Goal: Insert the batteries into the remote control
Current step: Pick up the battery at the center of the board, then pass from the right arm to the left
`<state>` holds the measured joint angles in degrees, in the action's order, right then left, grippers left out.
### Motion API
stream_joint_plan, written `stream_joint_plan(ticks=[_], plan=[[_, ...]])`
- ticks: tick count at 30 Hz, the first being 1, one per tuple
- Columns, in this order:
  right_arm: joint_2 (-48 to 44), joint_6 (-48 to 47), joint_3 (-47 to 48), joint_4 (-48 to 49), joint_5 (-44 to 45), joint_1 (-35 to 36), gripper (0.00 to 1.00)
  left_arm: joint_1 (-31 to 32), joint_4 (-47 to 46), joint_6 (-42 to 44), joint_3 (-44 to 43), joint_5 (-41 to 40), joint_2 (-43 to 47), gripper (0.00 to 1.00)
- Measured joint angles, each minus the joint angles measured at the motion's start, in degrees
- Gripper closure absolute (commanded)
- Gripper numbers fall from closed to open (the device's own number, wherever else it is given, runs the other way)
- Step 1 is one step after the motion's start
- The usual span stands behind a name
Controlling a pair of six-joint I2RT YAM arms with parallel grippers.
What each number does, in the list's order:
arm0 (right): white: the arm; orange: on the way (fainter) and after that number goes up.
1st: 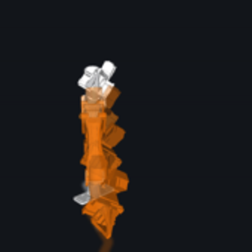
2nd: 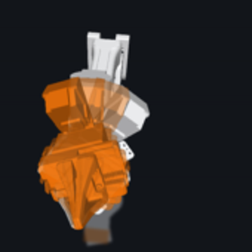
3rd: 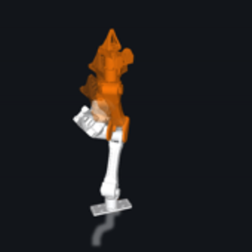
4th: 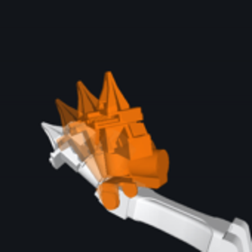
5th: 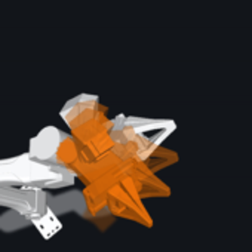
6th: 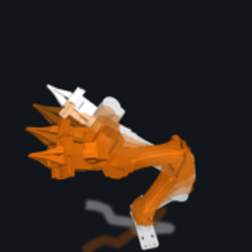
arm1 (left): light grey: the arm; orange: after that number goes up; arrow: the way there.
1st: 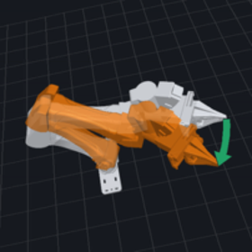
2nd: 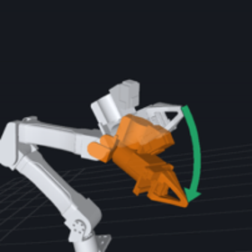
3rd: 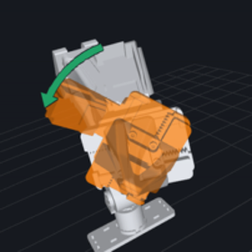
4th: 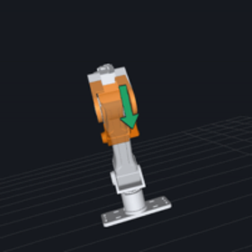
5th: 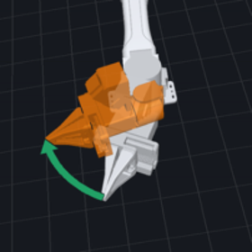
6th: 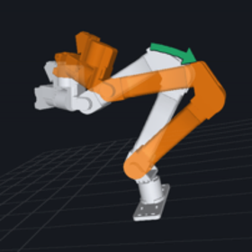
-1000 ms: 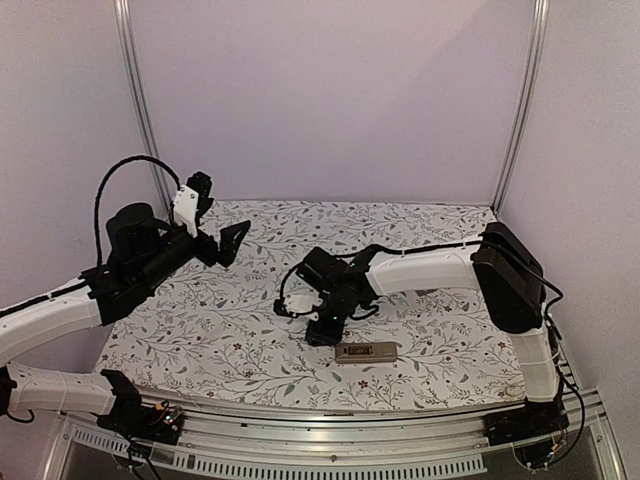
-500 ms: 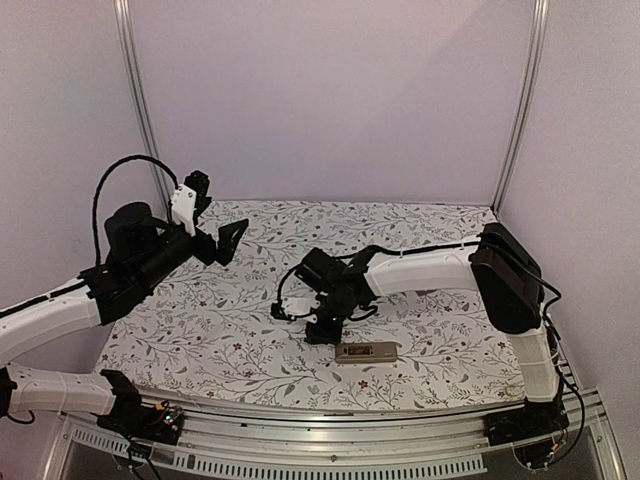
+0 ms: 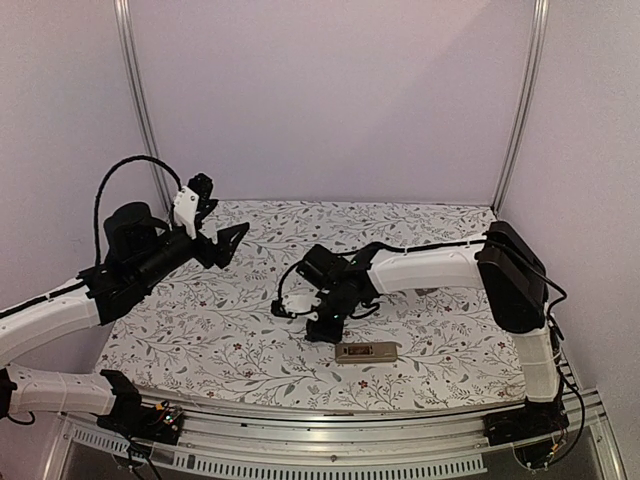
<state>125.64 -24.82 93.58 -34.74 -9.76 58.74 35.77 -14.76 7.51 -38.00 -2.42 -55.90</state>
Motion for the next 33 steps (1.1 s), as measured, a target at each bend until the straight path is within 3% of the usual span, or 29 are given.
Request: stream_joint_plan(ticks=[6,14,18,23,33], plan=[[-8.9,0.66,-3.98,-0.61,-5.01,-2.75,1.0,2.93,4.15,6.84,0.0,10.05,0.0,0.2],[-25.53,4.68,-8.94,-1.9,-10.62,-6.86,1.0,17.97,9.62,28.74,1.99,13.73,2.4,0.24],[-29.97,7.96,-10.45,-2.82,-12.07,-6.6,1.0,23.69,5.22,40.37,3.93,10.34,2.58,0.28],[-32.15,12.28,-12.24,-3.67,-13.46,-6.51,1.0,30.99,-2.38,55.69,4.7,2.01,-6.16,0.34],[-34.07,16.7,-15.04,-3.85,-15.19,-5.09,1.0,32.11,-10.16,68.28,5.09,-4.0,-15.28,0.37]])
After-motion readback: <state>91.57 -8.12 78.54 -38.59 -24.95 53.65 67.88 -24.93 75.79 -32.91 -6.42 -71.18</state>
